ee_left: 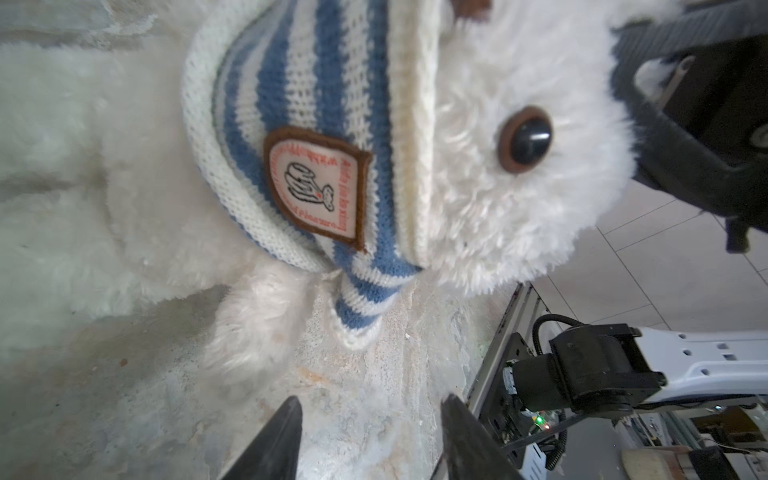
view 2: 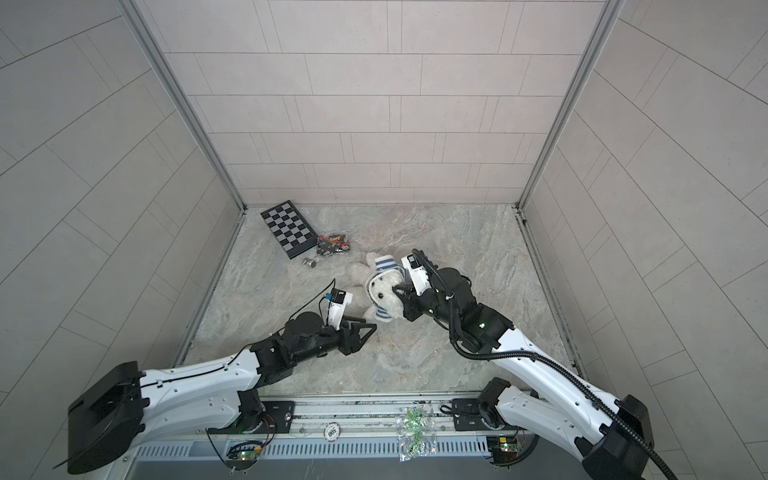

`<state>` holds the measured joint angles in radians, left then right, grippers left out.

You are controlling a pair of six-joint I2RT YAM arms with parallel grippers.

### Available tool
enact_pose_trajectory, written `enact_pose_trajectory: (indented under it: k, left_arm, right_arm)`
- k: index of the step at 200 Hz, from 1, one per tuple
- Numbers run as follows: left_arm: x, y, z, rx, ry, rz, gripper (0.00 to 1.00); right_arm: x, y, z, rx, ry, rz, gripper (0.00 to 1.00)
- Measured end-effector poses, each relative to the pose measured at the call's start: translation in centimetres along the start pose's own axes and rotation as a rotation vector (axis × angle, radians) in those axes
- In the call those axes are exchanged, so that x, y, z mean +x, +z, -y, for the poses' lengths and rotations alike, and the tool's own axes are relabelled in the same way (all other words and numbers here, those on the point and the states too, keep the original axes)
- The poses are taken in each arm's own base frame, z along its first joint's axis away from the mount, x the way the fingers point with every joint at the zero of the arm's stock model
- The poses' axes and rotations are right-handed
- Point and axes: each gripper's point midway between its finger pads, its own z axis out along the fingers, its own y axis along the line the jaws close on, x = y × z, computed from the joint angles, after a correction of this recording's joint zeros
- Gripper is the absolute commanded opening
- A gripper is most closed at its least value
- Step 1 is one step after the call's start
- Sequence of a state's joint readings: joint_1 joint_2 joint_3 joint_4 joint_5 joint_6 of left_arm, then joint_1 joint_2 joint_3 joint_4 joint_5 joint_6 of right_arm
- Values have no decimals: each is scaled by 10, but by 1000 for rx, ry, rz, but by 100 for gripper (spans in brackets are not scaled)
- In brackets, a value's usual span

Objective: Dress the teddy bear

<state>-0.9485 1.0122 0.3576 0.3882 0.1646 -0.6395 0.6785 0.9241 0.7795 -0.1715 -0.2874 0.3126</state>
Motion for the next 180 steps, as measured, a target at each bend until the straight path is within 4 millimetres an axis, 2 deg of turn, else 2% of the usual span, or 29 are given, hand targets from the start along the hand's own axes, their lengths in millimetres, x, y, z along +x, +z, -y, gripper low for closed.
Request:
enact_pose_trajectory:
  k: [30,51,92,120,147,180]
  left_arm:
    - [-15,-17,2,7,14,7,68]
    - [-36,-32,10,22,30,39,69]
    - [-88,-62,22,31,61,124,68]
    - [-114,-75,27,13,87,150,69]
    - [-124,-77,33,7,117,138,68]
    - [-112,-66,22,-26,117,72,62]
  right_arm:
    - [-14,-9,-9,-20,-138,-3,0]
    - [-18,-13,-14,-35,-230,-13,0]
    - [-8,-13,-33,-70,-431,-73,0]
    - [4,-10,-44,-90,-553,-115,0]
    - [14,-8,-52,-100,-652,-139,0]
    - [21,-9,-64,-128,-752,-140,0]
